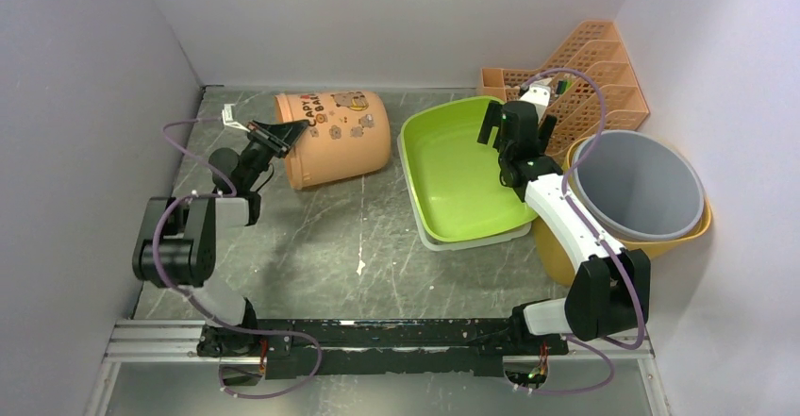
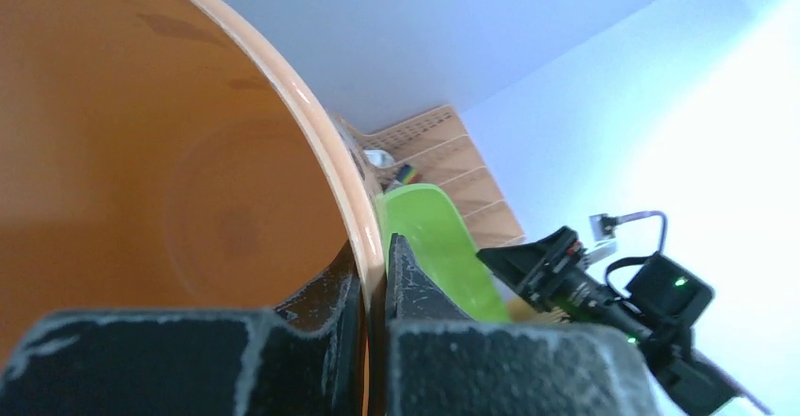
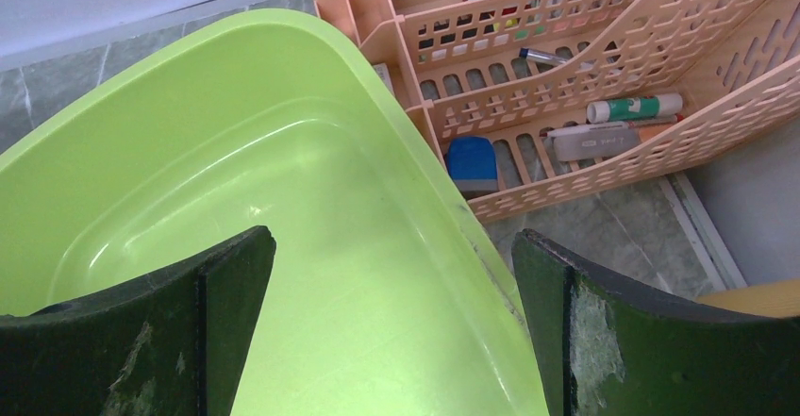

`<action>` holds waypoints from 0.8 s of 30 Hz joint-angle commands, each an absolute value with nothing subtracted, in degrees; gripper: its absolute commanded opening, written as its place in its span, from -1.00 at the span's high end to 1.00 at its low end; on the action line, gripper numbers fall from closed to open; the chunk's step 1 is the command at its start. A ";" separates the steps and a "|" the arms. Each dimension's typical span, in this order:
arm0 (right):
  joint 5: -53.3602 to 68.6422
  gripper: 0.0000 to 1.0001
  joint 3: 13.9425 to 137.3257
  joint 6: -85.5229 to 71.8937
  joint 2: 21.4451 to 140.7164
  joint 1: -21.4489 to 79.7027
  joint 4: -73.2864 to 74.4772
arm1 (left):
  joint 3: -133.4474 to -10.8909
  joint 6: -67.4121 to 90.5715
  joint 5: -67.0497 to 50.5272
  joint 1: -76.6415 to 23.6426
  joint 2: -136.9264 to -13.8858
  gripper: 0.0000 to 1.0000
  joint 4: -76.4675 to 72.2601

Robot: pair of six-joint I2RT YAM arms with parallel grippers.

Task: Turn the large container upside down

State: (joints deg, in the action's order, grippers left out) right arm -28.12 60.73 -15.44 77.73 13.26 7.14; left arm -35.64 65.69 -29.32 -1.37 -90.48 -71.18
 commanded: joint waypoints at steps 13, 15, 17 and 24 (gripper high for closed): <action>-30.04 -1.00 60.52 -14.94 79.97 13.36 5.03 | -47.48 90.63 -34.67 1.53 -103.69 0.86 -104.13; -30.02 -1.00 60.17 -14.77 79.97 13.36 4.76 | -49.75 92.33 -34.09 1.58 -106.69 0.87 -104.15; -29.97 -1.00 60.12 -14.54 80.15 13.36 4.66 | -50.55 92.67 -34.61 1.56 -109.53 0.87 -104.15; -29.41 -1.00 60.27 -14.66 80.74 13.36 4.37 | -45.28 91.72 -36.89 6.58 -116.33 0.87 -104.11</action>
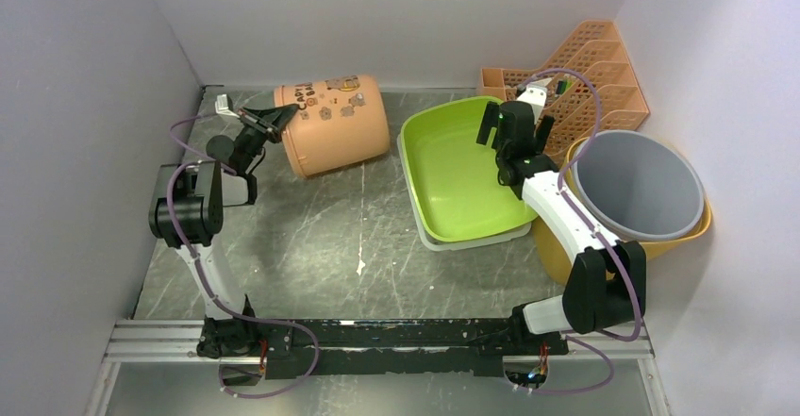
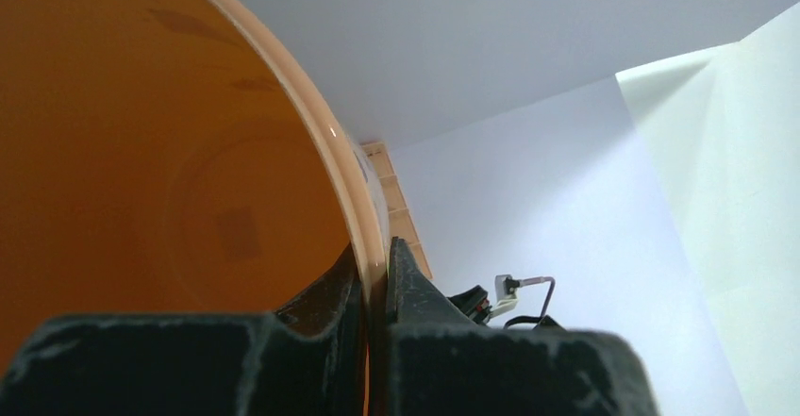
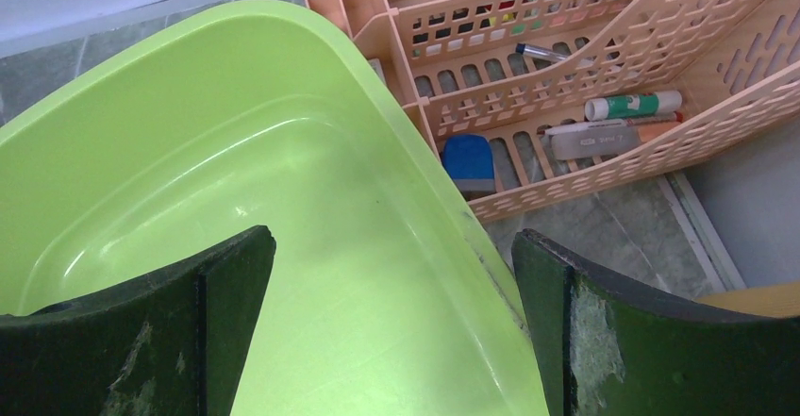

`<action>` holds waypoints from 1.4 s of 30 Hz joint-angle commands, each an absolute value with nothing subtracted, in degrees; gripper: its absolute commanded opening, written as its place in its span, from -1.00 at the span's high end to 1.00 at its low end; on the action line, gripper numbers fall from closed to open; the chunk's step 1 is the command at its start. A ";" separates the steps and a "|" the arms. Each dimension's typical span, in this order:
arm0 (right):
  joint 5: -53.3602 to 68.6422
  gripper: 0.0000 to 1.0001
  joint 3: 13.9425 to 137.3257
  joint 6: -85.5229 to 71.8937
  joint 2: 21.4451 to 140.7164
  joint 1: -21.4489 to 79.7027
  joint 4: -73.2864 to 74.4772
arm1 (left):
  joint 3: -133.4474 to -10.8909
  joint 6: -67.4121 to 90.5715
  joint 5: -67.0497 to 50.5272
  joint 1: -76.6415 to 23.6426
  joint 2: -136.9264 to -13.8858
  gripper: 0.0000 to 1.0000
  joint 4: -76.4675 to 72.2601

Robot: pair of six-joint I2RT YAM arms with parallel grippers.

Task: Turn the large container upside down

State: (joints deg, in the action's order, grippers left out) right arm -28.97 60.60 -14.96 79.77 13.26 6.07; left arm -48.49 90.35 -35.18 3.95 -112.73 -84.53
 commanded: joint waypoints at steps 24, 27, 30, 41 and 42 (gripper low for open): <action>-27.25 -1.00 59.77 -15.47 81.63 13.48 3.52 | -35.37 87.46 -45.02 22.05 -126.59 -0.47 -103.91; -26.92 -1.00 60.10 -15.60 82.15 13.49 3.65 | -35.42 87.11 -45.36 22.04 -126.57 -0.51 -103.79; -26.37 -1.00 60.37 -15.73 82.17 13.45 3.74 | -35.34 87.28 -45.71 22.09 -125.97 -0.69 -103.33; -25.84 -1.00 61.14 -14.82 81.06 13.67 5.12 | -37.11 59.59 -40.91 21.93 -100.07 -0.75 -52.23; -25.50 -1.00 61.31 -14.59 80.86 13.73 5.43 | -38.41 55.67 -39.43 21.90 -96.80 -0.76 -45.62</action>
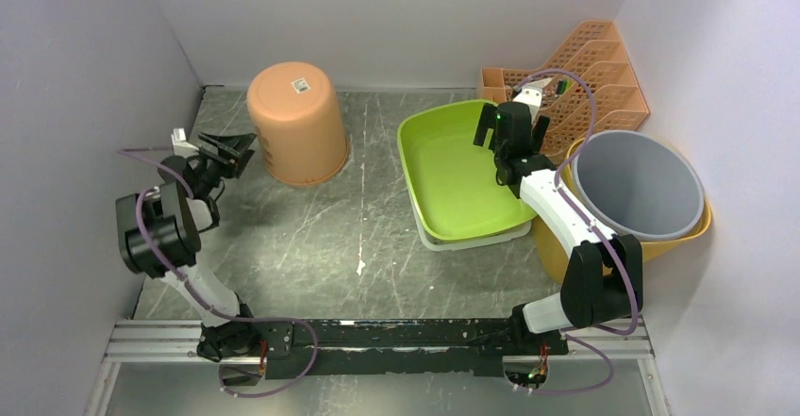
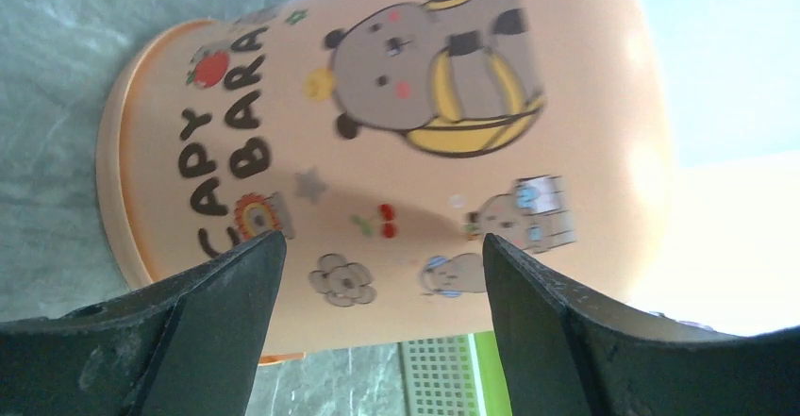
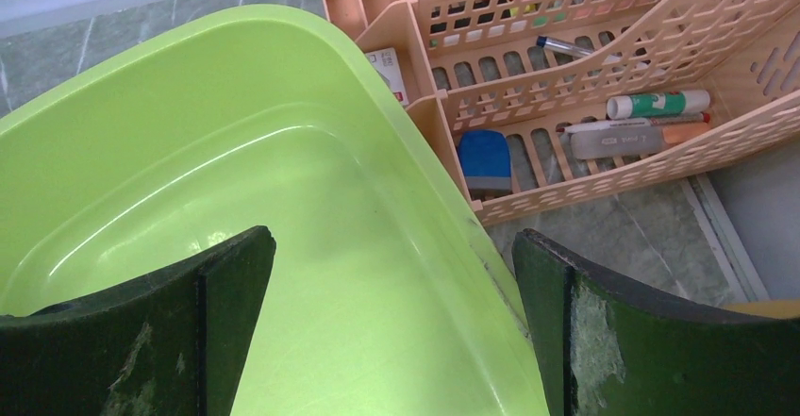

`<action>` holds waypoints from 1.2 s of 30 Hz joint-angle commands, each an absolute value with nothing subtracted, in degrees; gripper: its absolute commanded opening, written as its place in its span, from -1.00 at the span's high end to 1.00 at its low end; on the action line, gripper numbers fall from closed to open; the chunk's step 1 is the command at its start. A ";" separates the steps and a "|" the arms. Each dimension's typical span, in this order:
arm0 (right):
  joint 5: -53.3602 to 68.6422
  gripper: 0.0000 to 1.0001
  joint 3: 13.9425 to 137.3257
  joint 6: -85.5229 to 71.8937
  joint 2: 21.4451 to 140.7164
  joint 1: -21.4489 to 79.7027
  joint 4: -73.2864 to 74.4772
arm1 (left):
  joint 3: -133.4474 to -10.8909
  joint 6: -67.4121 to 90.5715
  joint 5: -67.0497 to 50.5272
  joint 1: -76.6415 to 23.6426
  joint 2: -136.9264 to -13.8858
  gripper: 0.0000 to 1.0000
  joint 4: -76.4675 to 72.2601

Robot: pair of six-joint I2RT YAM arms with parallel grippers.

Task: Turn the large container upside down

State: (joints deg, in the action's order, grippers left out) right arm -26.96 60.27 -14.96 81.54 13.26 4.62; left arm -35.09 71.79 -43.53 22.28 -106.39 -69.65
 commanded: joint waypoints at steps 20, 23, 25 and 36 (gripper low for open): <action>-26.01 -1.00 74.02 -10.68 83.70 31.02 11.03 | -72.28 15.49 -30.76 6.15 -69.46 -0.75 13.99; -20.51 -1.00 75.51 -9.84 85.15 33.14 11.22 | -71.57 13.77 -26.88 -1.85 -68.02 -0.76 14.67; -17.25 -1.00 76.78 -8.39 87.04 35.68 11.47 | -70.73 13.88 -25.94 -3.55 -66.86 -0.75 15.16; -10.72 -1.00 86.97 -6.79 102.59 41.06 6.10 | -67.66 14.44 -22.32 -4.13 -56.94 -0.76 15.76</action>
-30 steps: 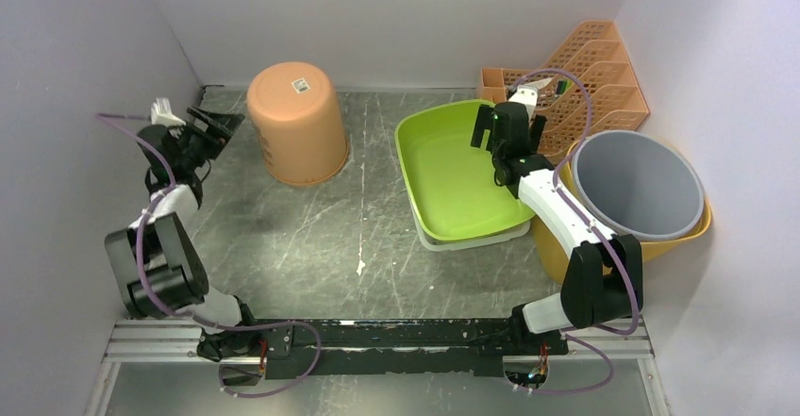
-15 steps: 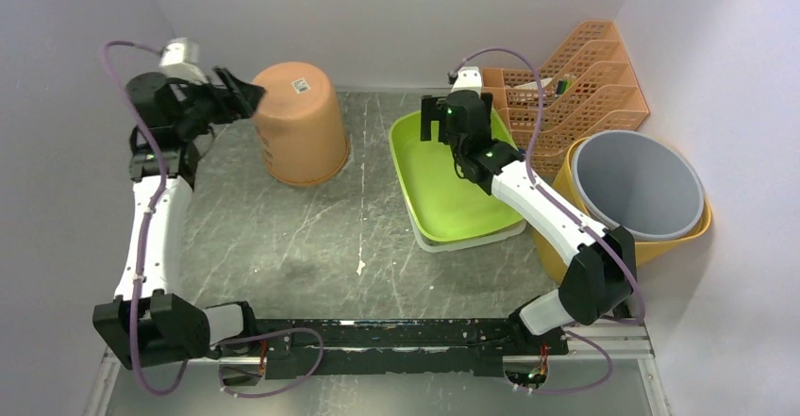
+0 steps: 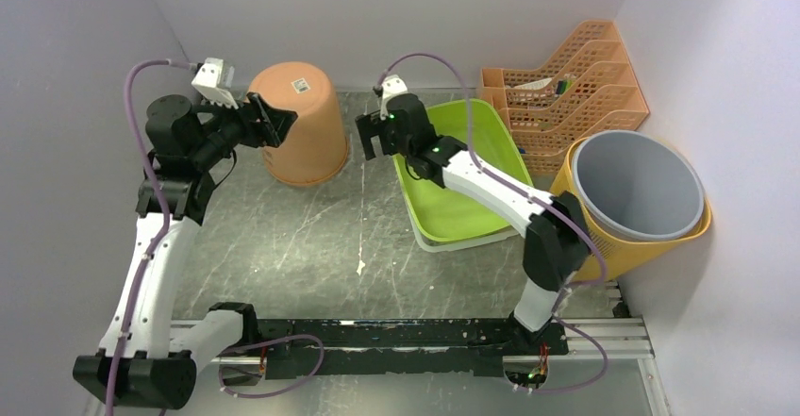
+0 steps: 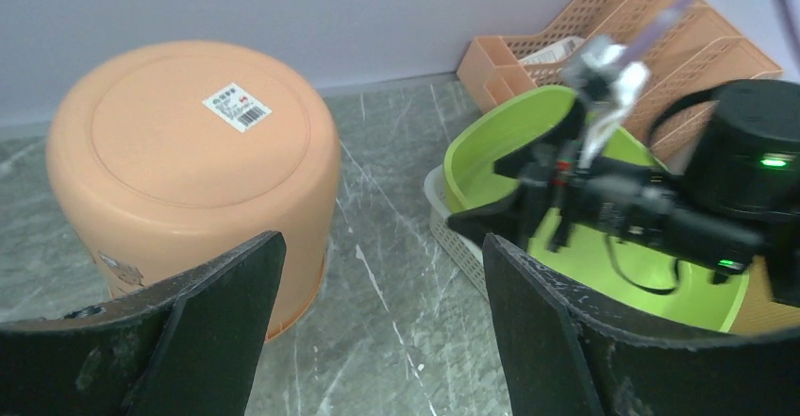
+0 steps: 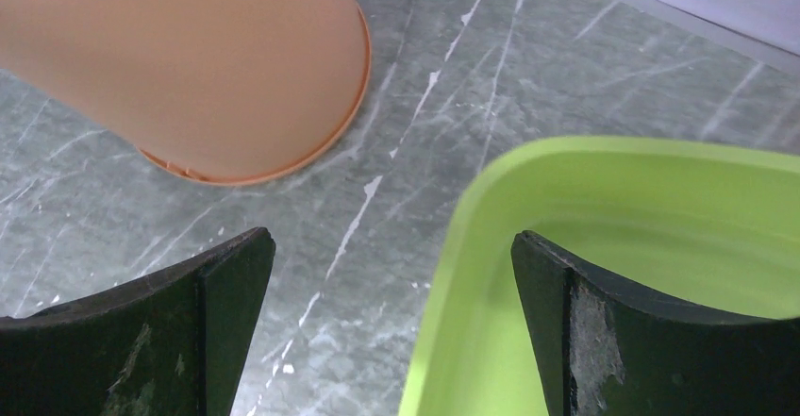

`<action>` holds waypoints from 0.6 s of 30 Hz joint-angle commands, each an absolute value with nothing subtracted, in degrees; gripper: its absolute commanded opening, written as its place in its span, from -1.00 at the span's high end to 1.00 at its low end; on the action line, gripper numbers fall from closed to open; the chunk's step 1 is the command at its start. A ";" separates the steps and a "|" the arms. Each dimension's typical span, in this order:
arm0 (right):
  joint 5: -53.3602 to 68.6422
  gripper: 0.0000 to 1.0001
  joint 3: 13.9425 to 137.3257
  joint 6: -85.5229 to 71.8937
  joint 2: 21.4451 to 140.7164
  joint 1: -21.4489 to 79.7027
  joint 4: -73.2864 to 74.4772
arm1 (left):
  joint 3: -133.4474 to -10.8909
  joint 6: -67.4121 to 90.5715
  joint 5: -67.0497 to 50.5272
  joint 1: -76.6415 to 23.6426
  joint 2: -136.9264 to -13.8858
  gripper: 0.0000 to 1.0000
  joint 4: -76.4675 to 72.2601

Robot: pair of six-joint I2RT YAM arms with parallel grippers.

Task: Turn the large container upside down

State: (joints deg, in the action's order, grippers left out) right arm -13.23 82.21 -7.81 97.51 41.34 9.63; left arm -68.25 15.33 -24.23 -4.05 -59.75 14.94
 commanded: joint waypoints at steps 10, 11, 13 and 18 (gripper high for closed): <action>-11.38 -1.00 99.43 -6.26 119.98 42.13 3.01 | -65.65 16.17 -24.74 -4.13 -52.55 -0.75 15.83; -10.82 -1.00 101.25 -6.51 121.83 42.34 3.37 | -65.50 16.11 -25.01 -4.13 -52.23 -0.75 15.95; -9.34 -1.00 105.78 -6.88 125.27 42.77 4.39 | -65.18 15.87 -24.70 -4.13 -51.35 -0.75 16.34; -7.05 -1.00 112.67 -6.01 131.34 45.02 1.54 | -63.33 15.39 -24.92 -4.13 -50.13 -0.75 16.10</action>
State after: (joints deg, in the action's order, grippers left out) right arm -9.52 107.85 -6.83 128.57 42.87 5.58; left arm -64.88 15.44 -23.81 -4.05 -51.44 16.21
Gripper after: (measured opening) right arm 0.999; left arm 0.876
